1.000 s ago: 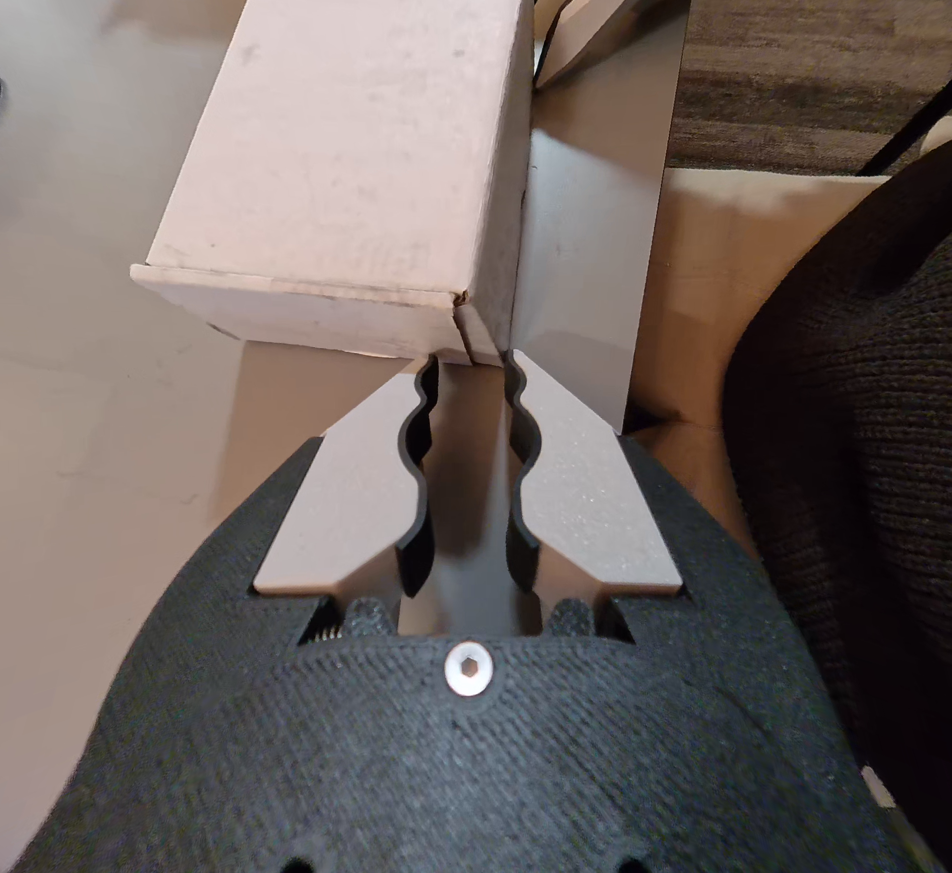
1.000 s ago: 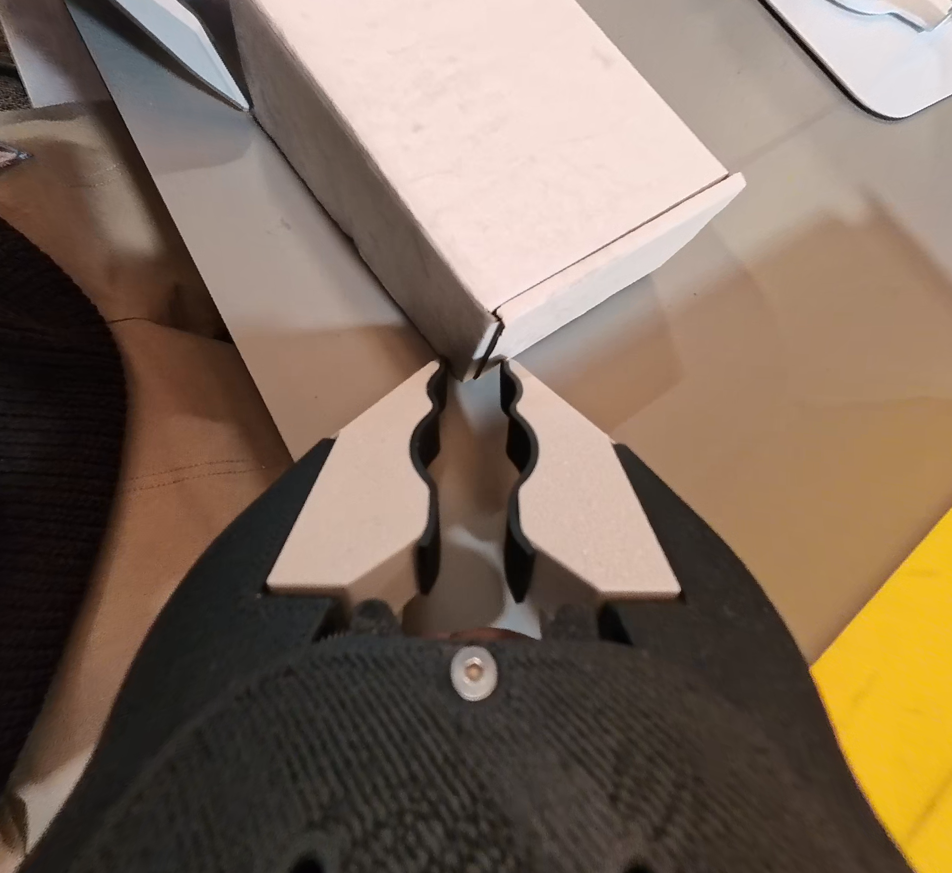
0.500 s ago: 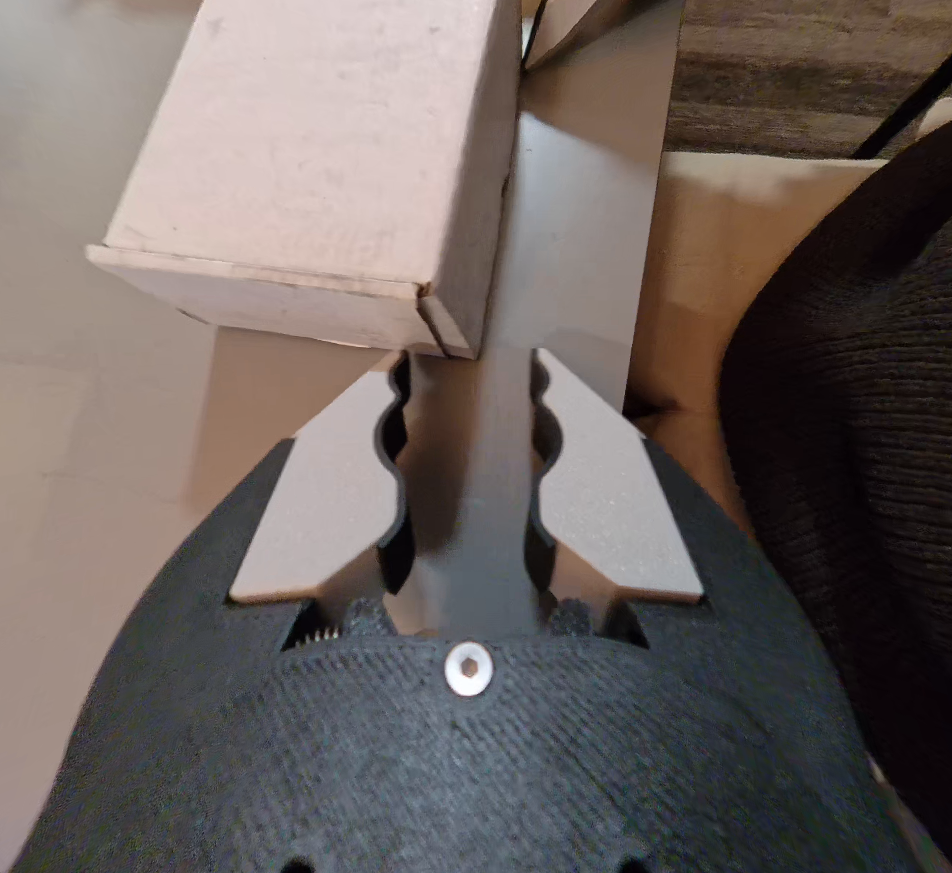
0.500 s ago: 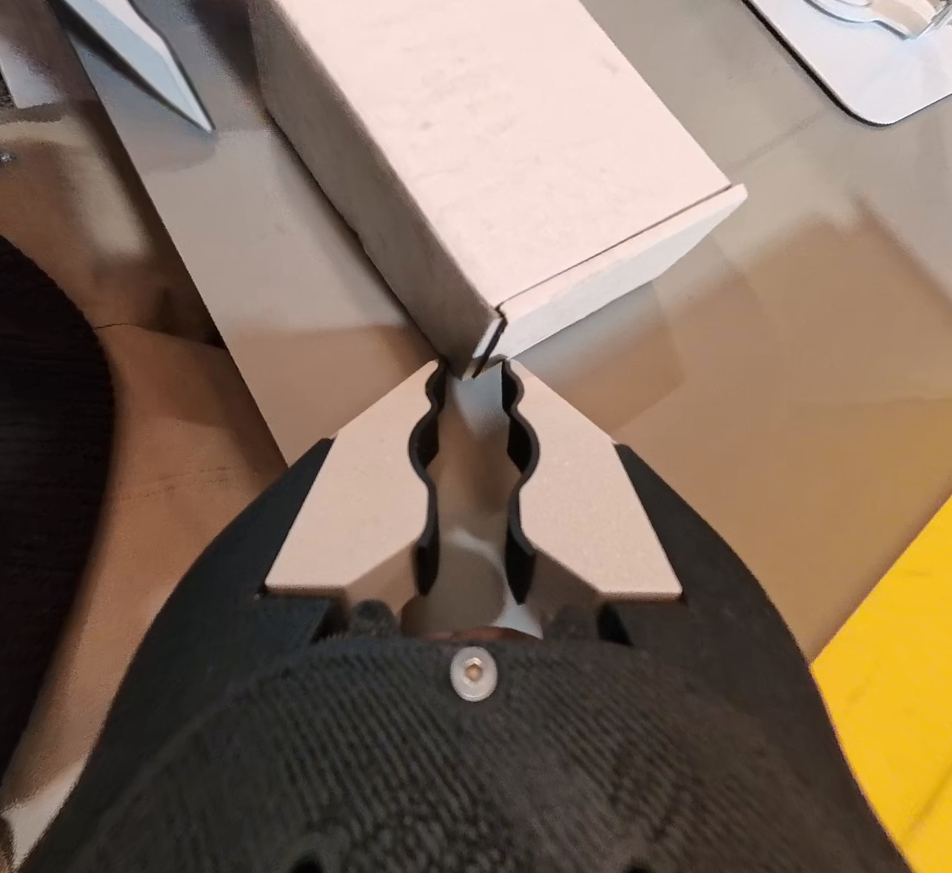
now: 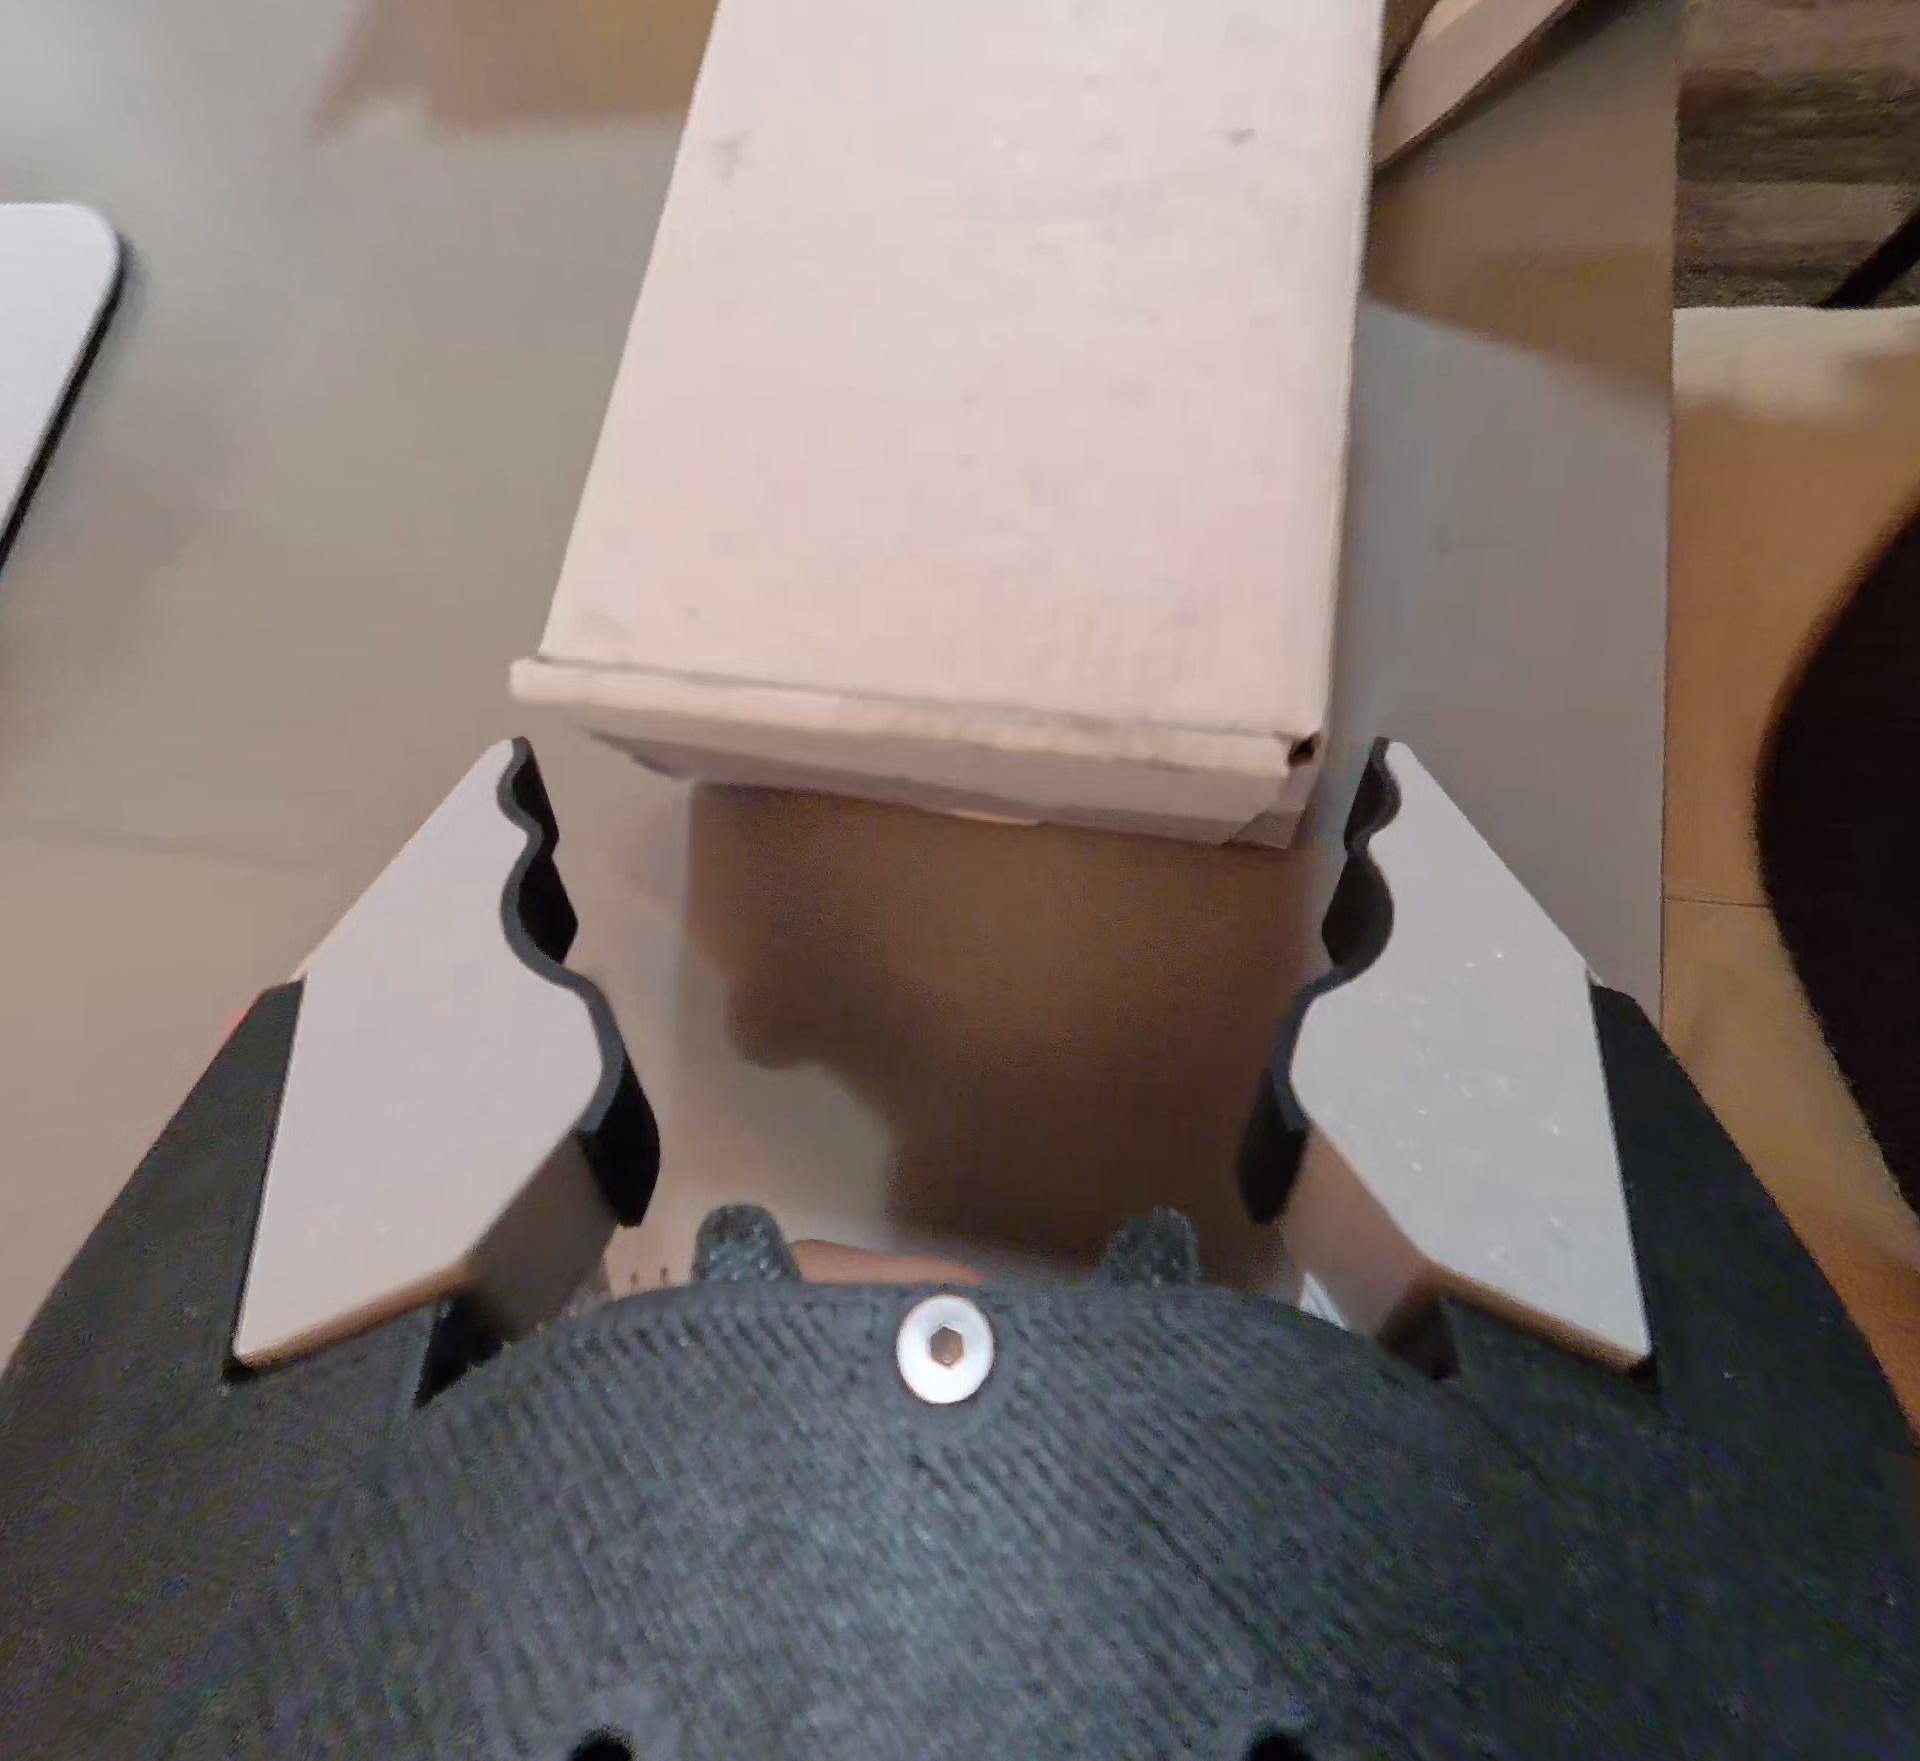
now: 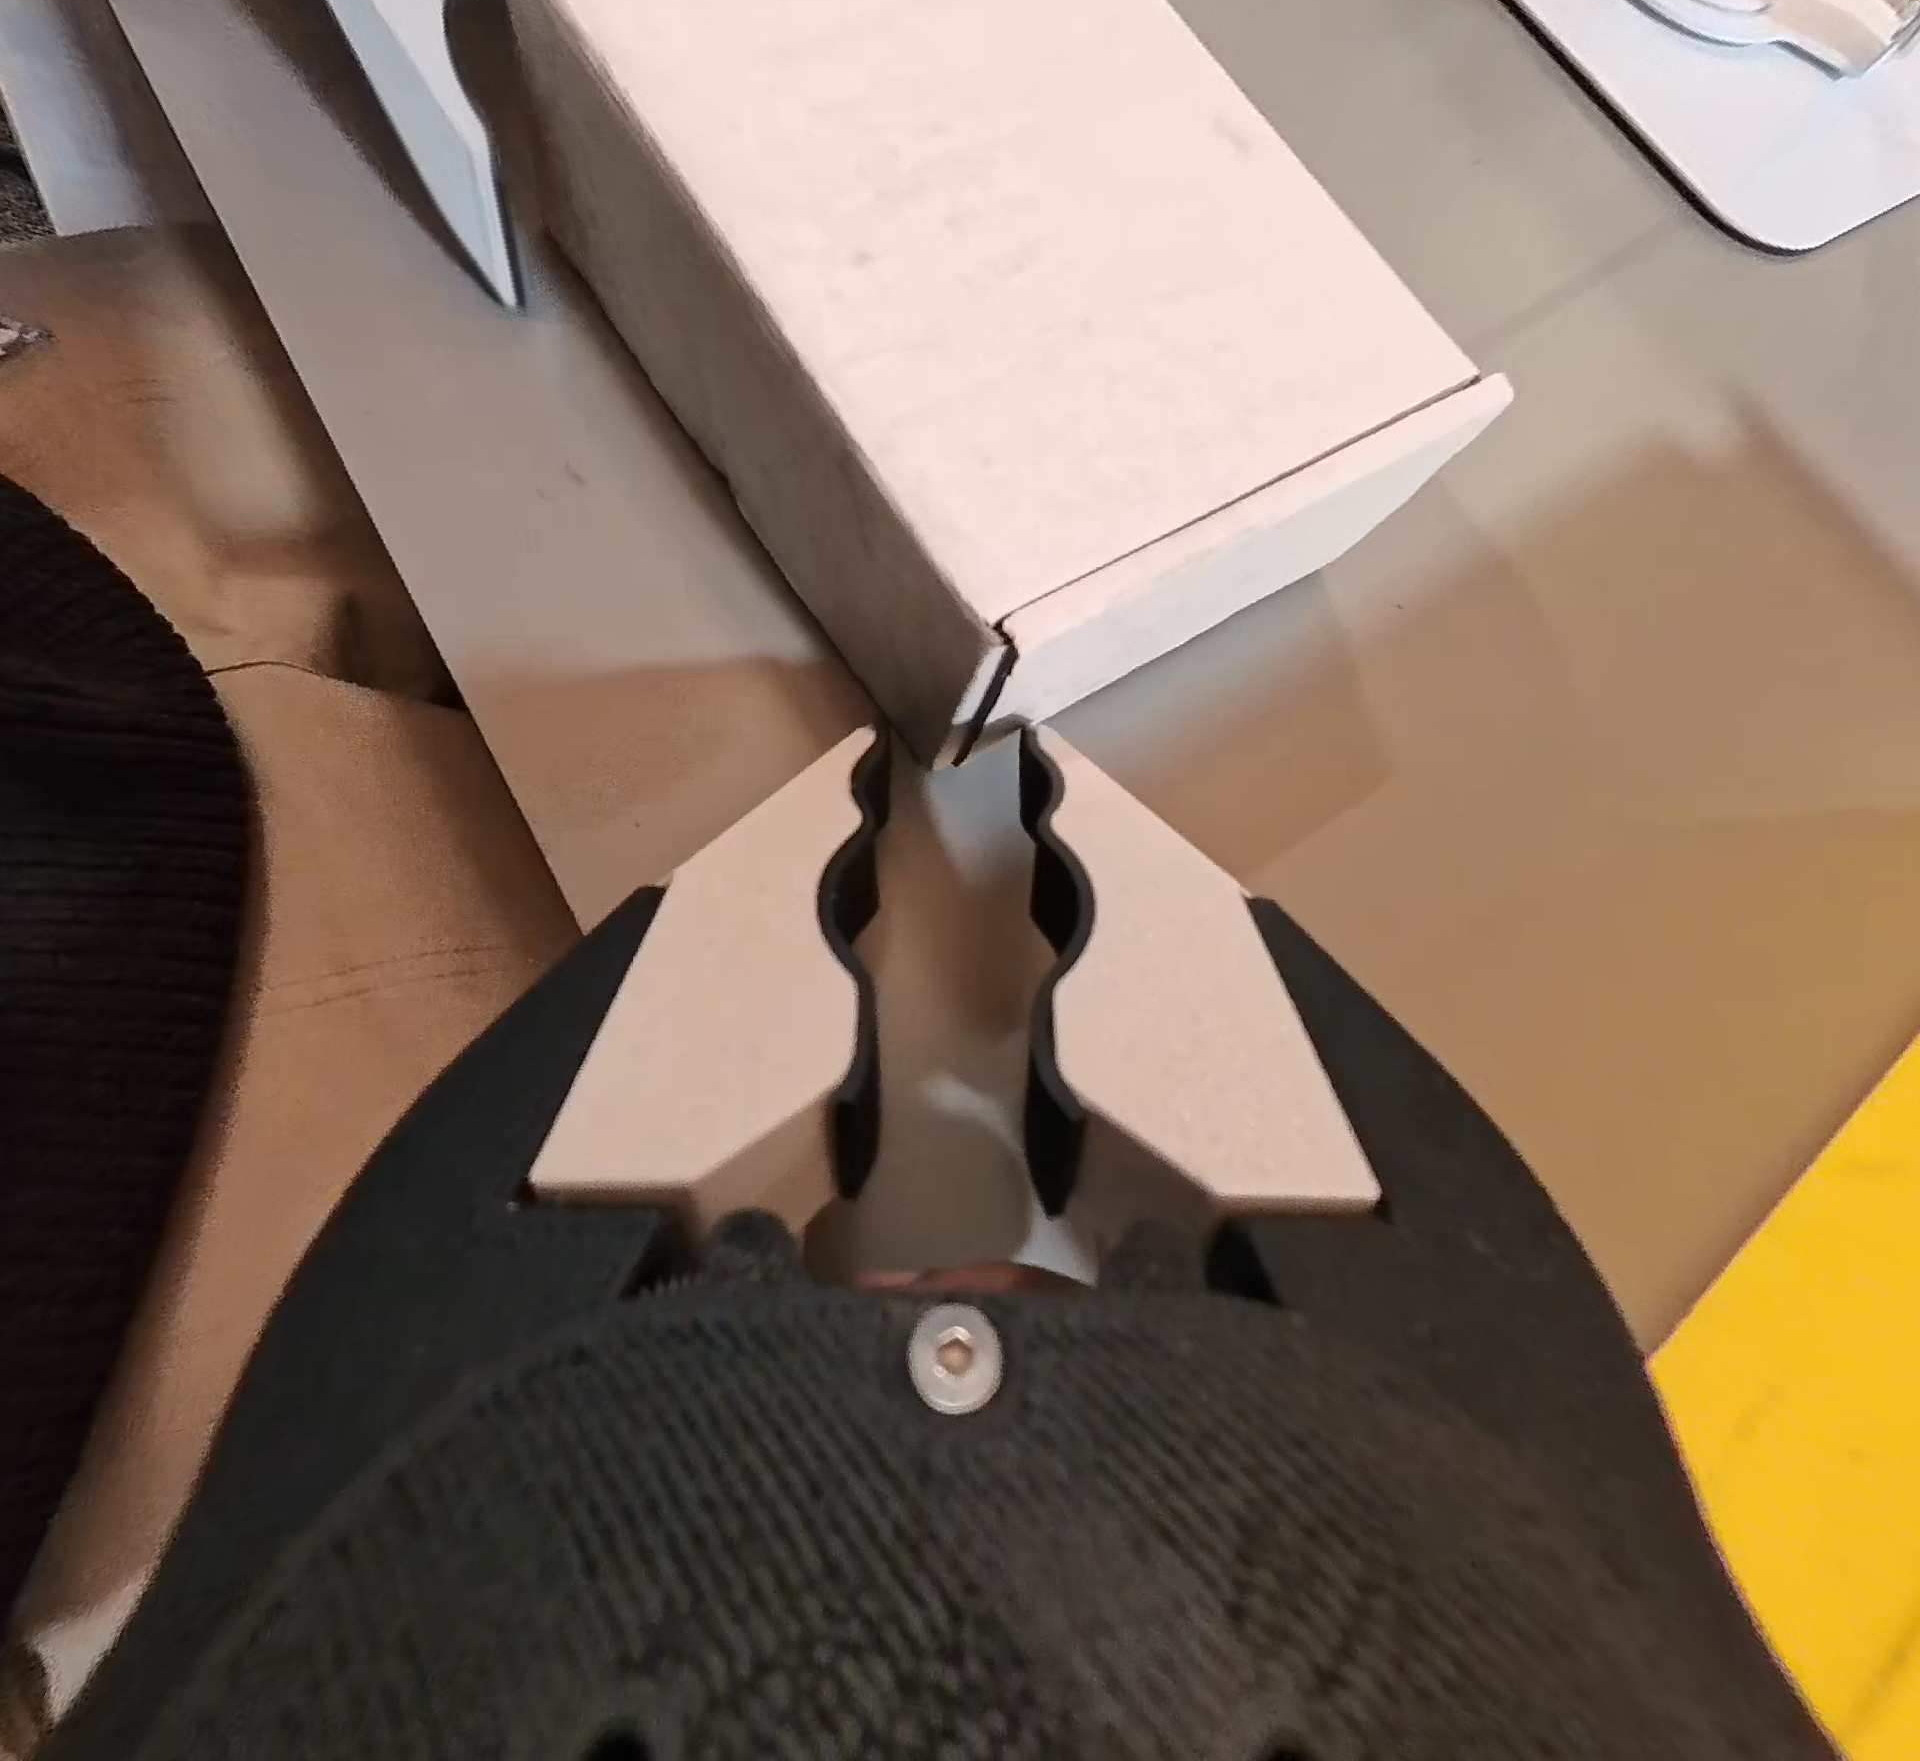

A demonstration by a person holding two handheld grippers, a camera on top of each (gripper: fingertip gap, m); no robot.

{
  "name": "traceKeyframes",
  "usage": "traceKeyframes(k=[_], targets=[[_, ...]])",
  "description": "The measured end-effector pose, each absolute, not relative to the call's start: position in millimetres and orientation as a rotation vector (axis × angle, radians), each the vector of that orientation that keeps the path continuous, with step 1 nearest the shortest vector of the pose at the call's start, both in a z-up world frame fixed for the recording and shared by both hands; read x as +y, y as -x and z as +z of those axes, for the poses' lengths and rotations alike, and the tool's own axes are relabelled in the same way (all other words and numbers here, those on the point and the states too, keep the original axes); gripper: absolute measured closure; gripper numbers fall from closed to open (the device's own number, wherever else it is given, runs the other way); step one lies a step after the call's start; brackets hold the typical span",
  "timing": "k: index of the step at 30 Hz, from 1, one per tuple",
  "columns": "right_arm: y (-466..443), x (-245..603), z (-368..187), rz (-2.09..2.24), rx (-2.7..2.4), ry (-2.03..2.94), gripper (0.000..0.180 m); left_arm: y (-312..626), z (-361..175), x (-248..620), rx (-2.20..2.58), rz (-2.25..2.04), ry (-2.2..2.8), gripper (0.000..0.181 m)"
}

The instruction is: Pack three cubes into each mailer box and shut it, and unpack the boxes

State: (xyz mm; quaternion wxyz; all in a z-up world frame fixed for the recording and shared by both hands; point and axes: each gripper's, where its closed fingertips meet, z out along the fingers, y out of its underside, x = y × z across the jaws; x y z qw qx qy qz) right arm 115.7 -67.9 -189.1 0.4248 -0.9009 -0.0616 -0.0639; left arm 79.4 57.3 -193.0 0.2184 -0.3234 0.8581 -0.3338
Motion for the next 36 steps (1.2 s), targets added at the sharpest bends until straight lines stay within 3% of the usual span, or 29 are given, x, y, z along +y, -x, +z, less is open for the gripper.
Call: traceKeyframes(k=[1, 25, 33, 34, 36], targets=[[-115, -68, -189, -0.16, -0.152, 2.253, 0.157, -80, -193, 53, 2.39, -0.93, 0.88, 0.034], [-112, -69, -189, -0.143, -0.152, 2.251, 0.158, -80, -191, 57, 2.356, -0.914, 0.848, 0.055], [-115, -68, -188, -0.152, -0.127, 2.249, 0.148, -79, -190, 57, 2.356, -0.927, 0.872, 0.058], [-117, -68, -188, -0.162, -0.126, 2.246, 0.145, -78, -190, 57, 2.357, -0.932, 0.875, 0.063], [-121, -67, -185, -0.216, -0.135, 2.232, 0.141, -88, -179, 69, 2.239, -0.945, 0.913, 0.123]])
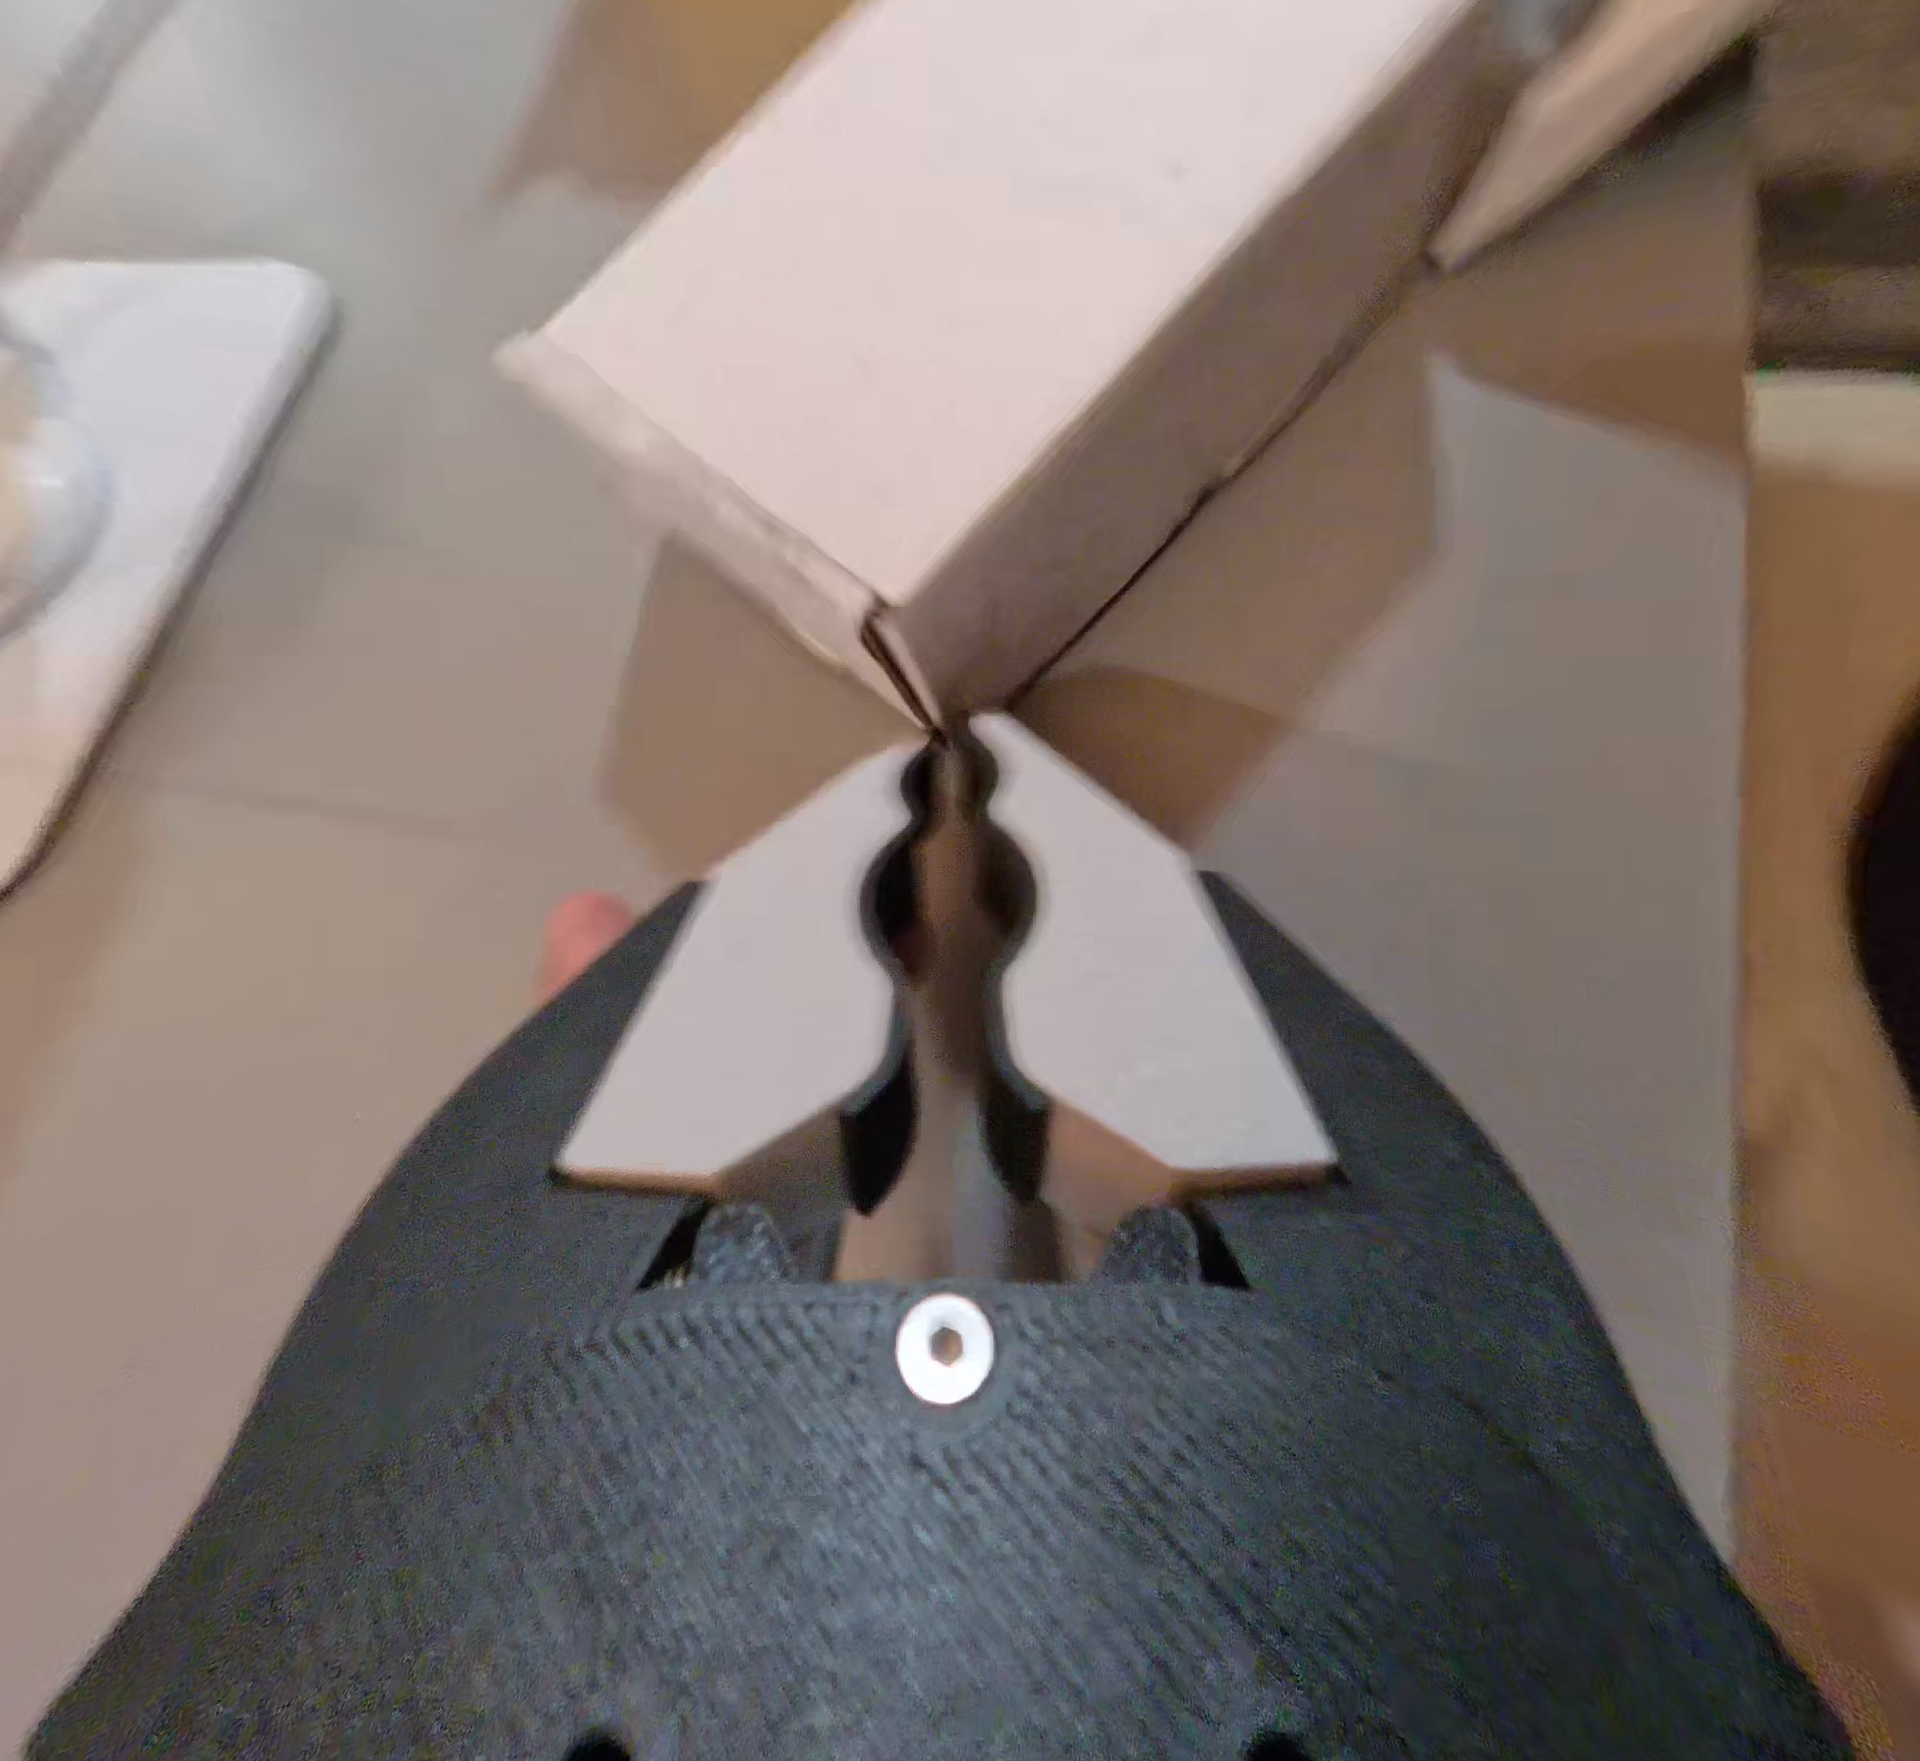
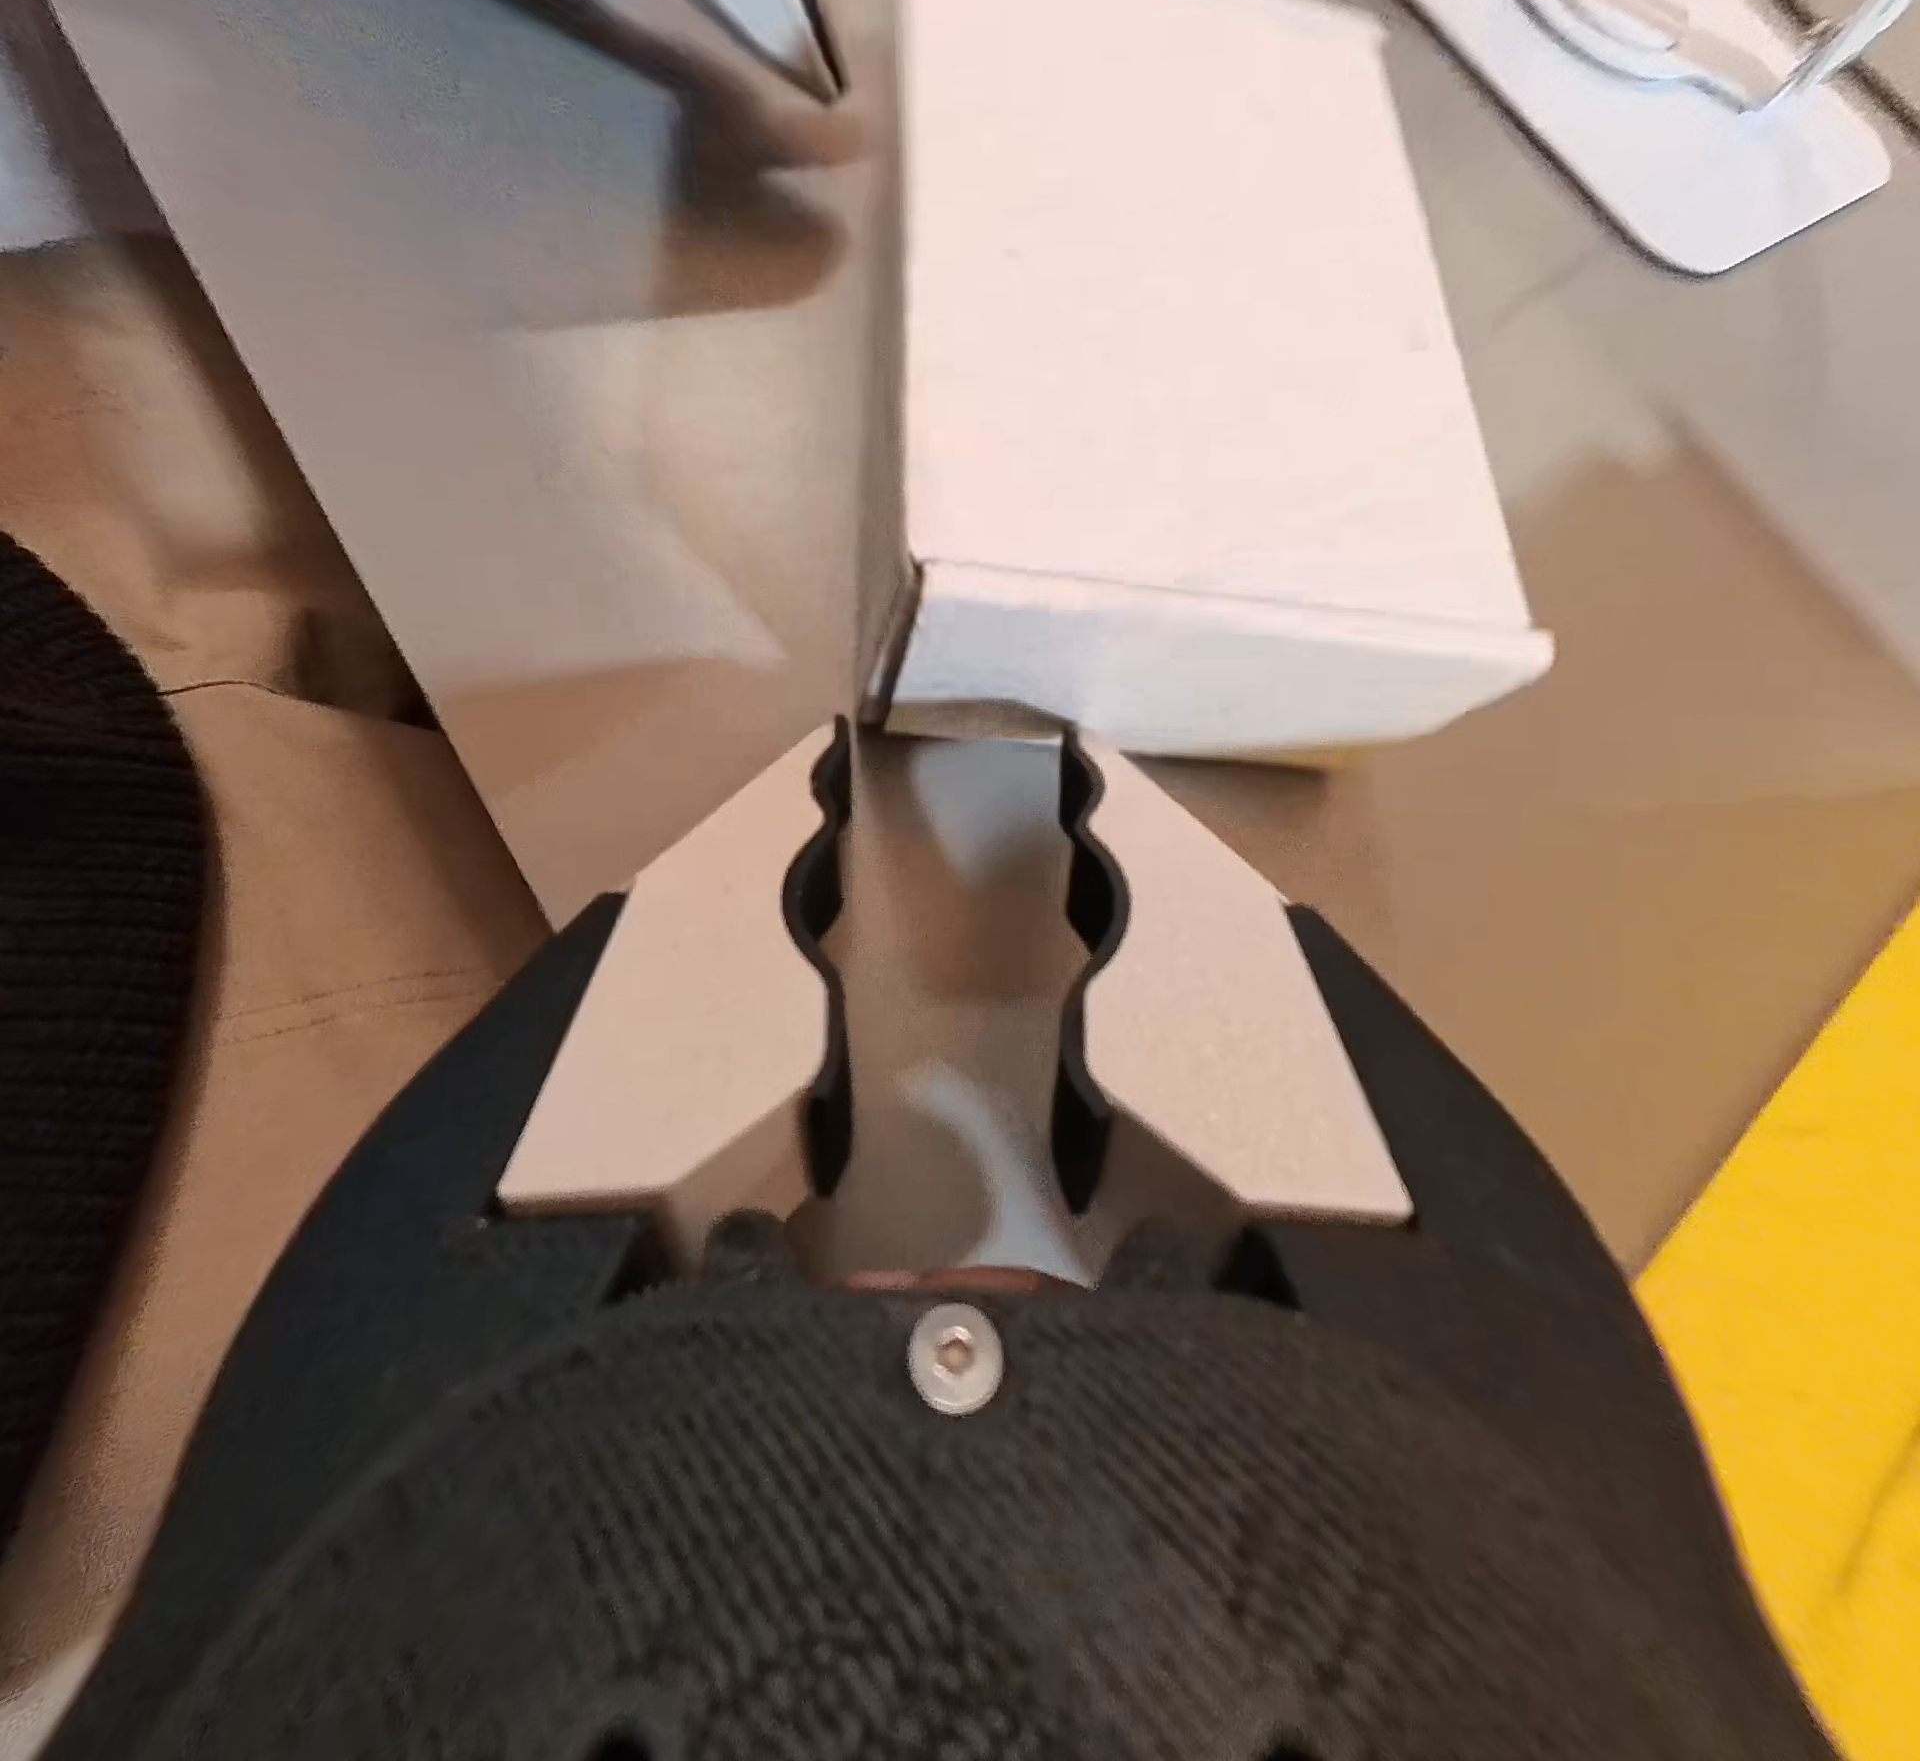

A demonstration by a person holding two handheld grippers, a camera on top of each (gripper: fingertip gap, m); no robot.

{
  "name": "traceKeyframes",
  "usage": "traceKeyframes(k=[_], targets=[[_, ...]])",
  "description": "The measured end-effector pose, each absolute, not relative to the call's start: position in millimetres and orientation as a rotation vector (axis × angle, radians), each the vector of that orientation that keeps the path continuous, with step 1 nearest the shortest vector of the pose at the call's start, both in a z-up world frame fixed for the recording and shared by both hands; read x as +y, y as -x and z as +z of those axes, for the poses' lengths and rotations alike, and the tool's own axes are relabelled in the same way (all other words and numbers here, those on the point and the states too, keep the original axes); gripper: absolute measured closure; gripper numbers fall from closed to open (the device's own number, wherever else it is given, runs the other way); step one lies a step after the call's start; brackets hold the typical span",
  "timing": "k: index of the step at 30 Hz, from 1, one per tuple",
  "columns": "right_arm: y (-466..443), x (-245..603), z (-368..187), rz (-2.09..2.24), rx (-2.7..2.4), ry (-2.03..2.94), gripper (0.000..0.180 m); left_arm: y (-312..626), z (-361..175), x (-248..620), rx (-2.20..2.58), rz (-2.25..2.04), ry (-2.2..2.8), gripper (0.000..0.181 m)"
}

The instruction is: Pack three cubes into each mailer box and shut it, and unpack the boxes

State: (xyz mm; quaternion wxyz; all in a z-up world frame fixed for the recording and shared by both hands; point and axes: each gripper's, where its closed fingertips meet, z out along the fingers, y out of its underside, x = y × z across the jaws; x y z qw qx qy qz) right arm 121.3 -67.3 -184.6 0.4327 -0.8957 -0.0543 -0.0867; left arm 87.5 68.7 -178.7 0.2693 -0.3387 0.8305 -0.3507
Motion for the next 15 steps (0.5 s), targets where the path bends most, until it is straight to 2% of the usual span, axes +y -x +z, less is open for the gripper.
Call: traceKeyframes(k=[2, 4, 6, 10, 12, 15], targets=[[-128, -66, -176, -0.309, -0.149, 2.194, 0.138, -88, -158, 66, 2.16, -1.142, 0.928, 0.181], [-131, -64, -168, -0.371, -0.152, 2.153, 0.135, -86, -146, 65, 2.135, -1.279, 0.997, 0.16], [-133, -64, -165, -0.4, -0.15, 2.144, 0.135, -88, -150, 69, 2.138, -1.222, 1.024, 0.141], [-140, -65, -162, -0.421, -0.107, 2.136, 0.129, -94, -166, 74, 2.138, -1.049, 1.027, 0.118], [-144, -65, -152, -0.448, -0.076, 2.096, 0.126, -95, -169, 74, 2.145, -1.018, 1.039, 0.115], [-149, -60, -124, -0.516, -0.01, 1.962, 0.103, -97, -170, 73, 2.137, -1.013, 1.066, 0.114]])
